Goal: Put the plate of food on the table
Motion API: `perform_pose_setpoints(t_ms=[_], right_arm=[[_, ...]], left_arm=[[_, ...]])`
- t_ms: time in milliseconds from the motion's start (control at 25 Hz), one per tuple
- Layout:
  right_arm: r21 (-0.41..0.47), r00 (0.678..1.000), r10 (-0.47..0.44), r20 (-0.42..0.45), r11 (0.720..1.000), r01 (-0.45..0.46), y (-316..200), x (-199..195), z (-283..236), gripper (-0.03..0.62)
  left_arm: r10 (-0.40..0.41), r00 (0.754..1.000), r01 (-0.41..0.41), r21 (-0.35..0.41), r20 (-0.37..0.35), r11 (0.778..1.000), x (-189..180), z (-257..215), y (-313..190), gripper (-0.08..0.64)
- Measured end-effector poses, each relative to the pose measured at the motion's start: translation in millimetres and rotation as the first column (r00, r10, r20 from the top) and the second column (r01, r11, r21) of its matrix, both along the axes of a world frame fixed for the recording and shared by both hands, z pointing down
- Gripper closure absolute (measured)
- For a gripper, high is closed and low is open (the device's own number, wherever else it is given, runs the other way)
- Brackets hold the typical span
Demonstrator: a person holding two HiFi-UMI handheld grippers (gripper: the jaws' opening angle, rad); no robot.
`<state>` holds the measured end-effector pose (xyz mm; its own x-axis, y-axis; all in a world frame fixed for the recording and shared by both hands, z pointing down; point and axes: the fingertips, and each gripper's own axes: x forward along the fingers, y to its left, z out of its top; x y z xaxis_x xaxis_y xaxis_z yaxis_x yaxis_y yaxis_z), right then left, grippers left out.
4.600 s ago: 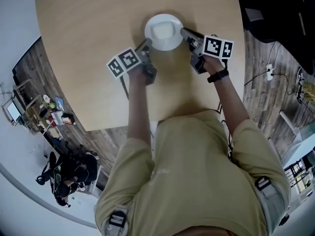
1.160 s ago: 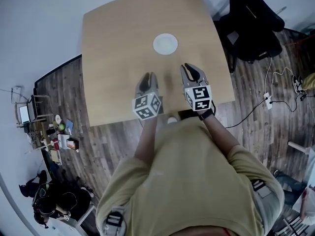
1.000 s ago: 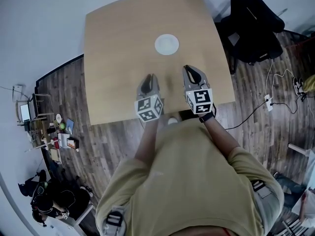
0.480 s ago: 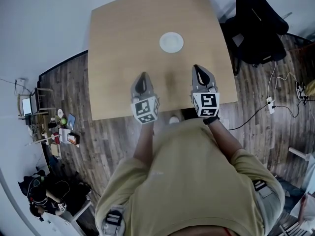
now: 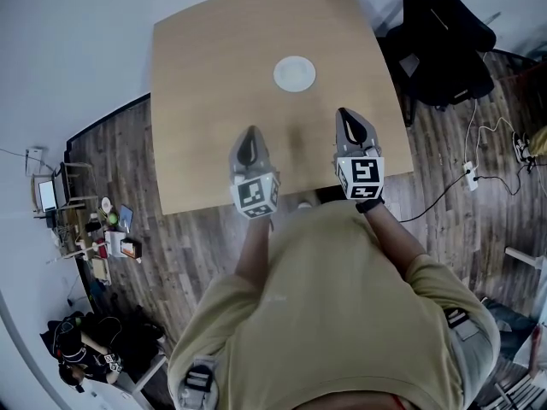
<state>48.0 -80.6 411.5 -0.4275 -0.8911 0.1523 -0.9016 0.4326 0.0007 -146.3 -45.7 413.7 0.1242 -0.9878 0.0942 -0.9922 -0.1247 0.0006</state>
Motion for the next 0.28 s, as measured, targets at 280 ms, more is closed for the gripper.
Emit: perform_pose_setpoints(t_ms=[280], right_arm=[[-0.006, 0.999, -0.028, -0.034, 1.0, 0.028, -5.9, -10.2, 2.9, 0.588]], left_arm=[[0.001, 1.0, 0.0, -0.036, 0.013, 0.999, -5.2, 11.4, -7.5, 0.56]])
